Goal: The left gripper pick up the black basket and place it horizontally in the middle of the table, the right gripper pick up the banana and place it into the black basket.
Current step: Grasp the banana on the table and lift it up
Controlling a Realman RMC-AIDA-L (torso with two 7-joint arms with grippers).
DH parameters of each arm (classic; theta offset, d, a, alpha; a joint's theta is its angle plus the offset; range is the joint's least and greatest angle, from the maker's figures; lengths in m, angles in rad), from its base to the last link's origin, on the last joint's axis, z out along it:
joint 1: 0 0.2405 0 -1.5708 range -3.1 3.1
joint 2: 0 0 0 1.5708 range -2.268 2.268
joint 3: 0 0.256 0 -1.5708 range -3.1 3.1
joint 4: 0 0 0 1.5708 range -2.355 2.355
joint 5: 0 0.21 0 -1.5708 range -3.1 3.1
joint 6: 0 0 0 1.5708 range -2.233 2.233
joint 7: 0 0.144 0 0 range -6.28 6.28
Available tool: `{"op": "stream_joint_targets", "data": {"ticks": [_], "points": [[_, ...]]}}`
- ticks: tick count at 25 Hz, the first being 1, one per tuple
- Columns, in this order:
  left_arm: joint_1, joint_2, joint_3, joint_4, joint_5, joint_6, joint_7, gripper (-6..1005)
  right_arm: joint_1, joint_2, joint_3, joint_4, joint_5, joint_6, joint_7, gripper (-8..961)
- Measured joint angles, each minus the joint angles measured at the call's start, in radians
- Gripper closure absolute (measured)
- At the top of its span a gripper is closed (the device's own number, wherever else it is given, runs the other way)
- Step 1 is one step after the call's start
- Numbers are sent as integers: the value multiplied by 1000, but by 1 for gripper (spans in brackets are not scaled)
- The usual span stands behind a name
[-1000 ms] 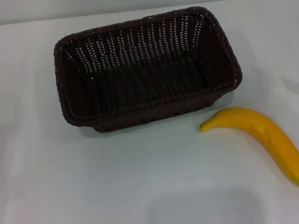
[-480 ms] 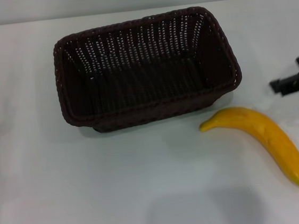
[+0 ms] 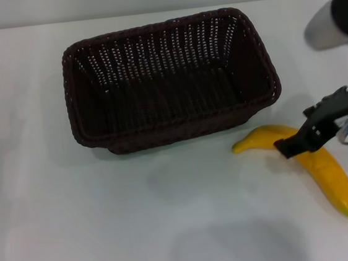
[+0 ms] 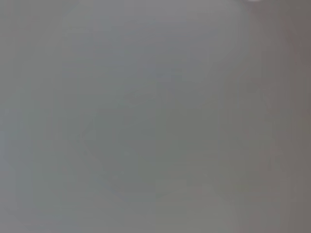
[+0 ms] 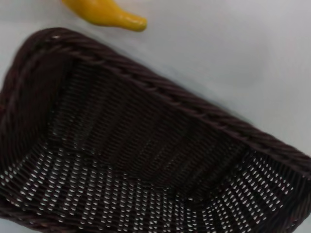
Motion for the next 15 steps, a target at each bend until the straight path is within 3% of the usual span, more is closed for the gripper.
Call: {"op": "stream_joint_targets", "data": {"ticks": [8, 15], "points": [[0, 0, 0, 0, 0, 0, 0, 129, -8, 0, -136, -19, -127, -35, 59, 132], [3, 1, 0, 0, 1, 0, 0, 129, -10, 1, -143, -101, -158, -87, 91, 101]]}}
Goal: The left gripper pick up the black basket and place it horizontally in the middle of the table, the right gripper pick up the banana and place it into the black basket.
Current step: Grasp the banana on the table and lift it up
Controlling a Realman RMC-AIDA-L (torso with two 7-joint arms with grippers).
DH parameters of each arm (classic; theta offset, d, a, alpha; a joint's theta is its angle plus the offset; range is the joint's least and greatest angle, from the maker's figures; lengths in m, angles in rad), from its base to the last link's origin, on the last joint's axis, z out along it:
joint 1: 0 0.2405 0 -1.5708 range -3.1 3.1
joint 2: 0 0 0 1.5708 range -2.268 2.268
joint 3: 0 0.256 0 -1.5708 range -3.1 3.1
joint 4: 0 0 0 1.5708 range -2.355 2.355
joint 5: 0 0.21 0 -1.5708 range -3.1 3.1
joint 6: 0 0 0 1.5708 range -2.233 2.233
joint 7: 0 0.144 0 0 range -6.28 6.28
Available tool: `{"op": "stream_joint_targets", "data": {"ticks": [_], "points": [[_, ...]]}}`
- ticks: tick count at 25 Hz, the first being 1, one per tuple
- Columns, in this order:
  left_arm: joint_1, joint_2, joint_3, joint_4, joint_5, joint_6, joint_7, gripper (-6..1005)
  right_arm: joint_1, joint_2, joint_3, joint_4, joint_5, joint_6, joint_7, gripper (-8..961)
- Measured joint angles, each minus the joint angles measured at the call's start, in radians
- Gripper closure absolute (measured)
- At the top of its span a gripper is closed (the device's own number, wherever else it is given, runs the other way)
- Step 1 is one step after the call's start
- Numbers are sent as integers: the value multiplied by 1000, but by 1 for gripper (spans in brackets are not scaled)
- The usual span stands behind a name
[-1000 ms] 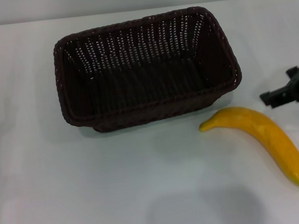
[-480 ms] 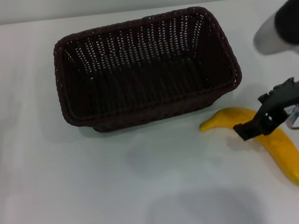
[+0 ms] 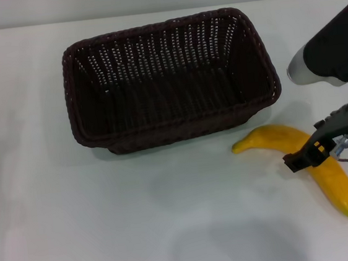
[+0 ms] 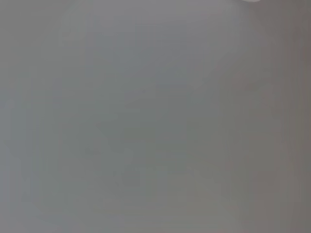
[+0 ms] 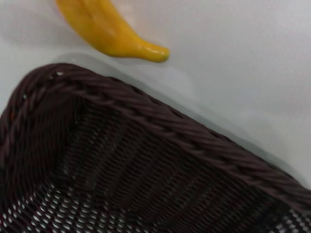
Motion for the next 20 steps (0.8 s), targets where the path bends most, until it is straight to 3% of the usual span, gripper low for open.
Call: {"op": "stream_joint_targets", "data": {"ticks": [18, 20], "points": [[-8, 0, 5, 0, 1, -1, -5, 129, 48, 1, 26, -192, -7, -60, 23, 110], [-9, 0, 4, 0, 0, -2, -5, 129, 60, 2, 30, -204, -1, -47, 23, 147]]}}
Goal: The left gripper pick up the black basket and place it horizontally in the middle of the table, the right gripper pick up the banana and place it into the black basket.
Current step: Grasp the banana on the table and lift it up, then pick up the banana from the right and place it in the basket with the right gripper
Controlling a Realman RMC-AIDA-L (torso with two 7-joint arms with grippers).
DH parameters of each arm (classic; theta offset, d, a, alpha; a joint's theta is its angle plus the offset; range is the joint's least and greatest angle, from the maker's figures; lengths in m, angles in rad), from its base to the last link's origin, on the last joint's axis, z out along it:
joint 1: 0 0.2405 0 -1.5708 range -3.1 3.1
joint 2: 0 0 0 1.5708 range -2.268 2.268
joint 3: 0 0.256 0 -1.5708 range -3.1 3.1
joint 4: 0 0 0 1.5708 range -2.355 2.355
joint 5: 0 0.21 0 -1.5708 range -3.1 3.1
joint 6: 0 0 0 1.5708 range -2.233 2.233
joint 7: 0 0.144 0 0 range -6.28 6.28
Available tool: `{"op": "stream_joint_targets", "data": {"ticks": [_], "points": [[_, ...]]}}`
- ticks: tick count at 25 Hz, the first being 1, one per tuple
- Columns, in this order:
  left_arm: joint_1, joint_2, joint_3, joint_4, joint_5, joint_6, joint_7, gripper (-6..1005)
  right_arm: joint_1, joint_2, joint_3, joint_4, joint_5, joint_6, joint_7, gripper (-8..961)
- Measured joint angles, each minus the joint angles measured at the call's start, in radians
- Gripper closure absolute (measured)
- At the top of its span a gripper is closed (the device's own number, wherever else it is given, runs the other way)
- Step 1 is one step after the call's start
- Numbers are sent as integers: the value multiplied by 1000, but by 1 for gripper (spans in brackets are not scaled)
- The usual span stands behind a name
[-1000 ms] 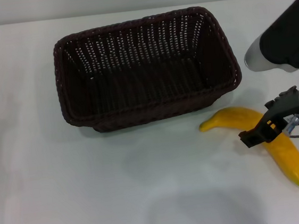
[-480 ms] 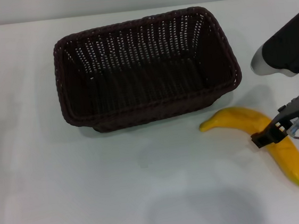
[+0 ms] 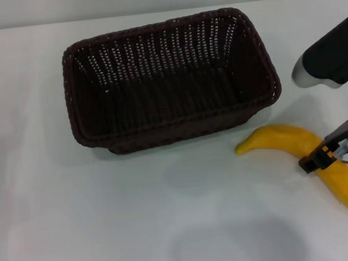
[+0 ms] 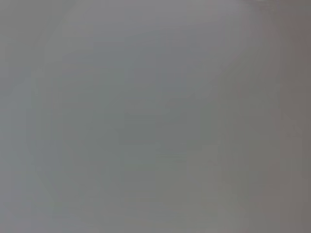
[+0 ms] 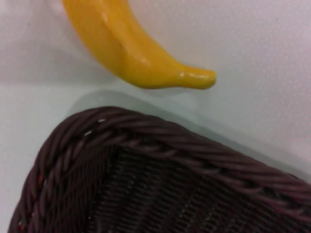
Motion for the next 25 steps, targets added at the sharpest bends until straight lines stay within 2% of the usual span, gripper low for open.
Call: {"op": "stream_joint_targets", "data": {"ticks": [3, 6, 13, 18, 22, 25], "points": [[0, -1, -2, 0, -1, -4, 0, 129, 6, 2, 30, -14, 21, 16, 0, 203], [0, -1, -2, 0, -2, -7, -1, 129, 5, 0, 63, -18, 47, 21, -8, 414], [0, 0, -2, 2, -17, -8, -1, 129, -5, -4, 142, 7, 30, 50, -37, 467], [0, 0, -2, 6, -18, -3, -1, 129, -5, -4, 289, 49, -87, 59, -83, 466], [-1, 0, -2, 8, -20, -7, -2, 129, 25, -4, 386, 66, -159, -12, -127, 465], [-1, 1, -2, 10, -29, -9, -3, 129, 44, -1, 425, 69, -115, -123, -177, 464]]}}
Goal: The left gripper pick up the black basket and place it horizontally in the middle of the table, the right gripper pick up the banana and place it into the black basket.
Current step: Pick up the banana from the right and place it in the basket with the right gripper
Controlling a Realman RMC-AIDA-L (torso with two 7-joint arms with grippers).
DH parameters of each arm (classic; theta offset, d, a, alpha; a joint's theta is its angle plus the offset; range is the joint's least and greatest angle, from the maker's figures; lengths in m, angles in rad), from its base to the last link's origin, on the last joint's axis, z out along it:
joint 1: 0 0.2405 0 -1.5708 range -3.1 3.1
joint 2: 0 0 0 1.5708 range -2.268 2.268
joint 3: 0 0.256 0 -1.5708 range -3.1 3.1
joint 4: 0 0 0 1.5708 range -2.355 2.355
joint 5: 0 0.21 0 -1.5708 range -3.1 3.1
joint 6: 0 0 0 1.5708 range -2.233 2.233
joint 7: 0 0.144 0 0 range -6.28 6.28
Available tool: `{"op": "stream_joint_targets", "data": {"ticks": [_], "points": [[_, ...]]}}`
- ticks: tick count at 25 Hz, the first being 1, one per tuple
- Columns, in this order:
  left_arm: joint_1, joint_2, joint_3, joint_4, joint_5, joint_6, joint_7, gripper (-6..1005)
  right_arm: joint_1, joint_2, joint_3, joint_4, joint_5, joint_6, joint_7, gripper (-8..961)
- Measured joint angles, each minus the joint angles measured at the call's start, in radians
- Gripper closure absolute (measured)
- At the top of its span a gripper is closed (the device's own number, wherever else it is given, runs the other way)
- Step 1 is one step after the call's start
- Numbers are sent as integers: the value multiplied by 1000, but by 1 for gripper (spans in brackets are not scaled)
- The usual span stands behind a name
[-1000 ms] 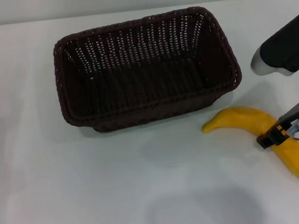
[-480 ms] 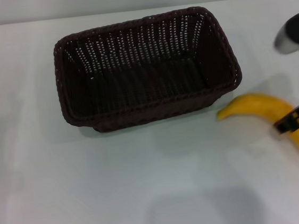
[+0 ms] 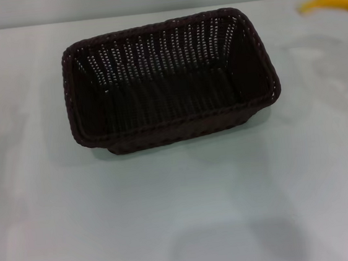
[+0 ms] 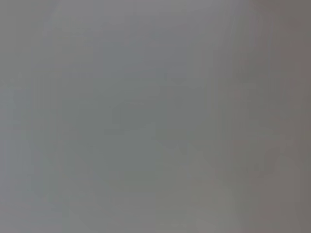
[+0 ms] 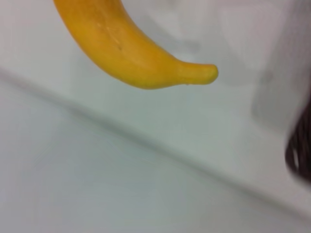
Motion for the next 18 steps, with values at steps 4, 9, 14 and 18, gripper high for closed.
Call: {"op": "stream_joint_targets", "data": {"ticks": [4, 9, 14, 18], "points": [[0, 0, 0, 0, -4, -1, 0, 129, 11, 1, -4, 2, 246, -171, -160, 462], [-10, 0, 0, -4, -4, -1, 0, 129, 23, 1, -14, -41, 581, -295, -402, 461], [-18, -1, 0, -7, -4, -2, -1, 129, 102, 1, -17, -227, 787, -315, -584, 459], [-30, -2, 3, -7, -4, -2, -2, 129, 178, 4, -30, -436, 897, -351, -693, 458]]}}
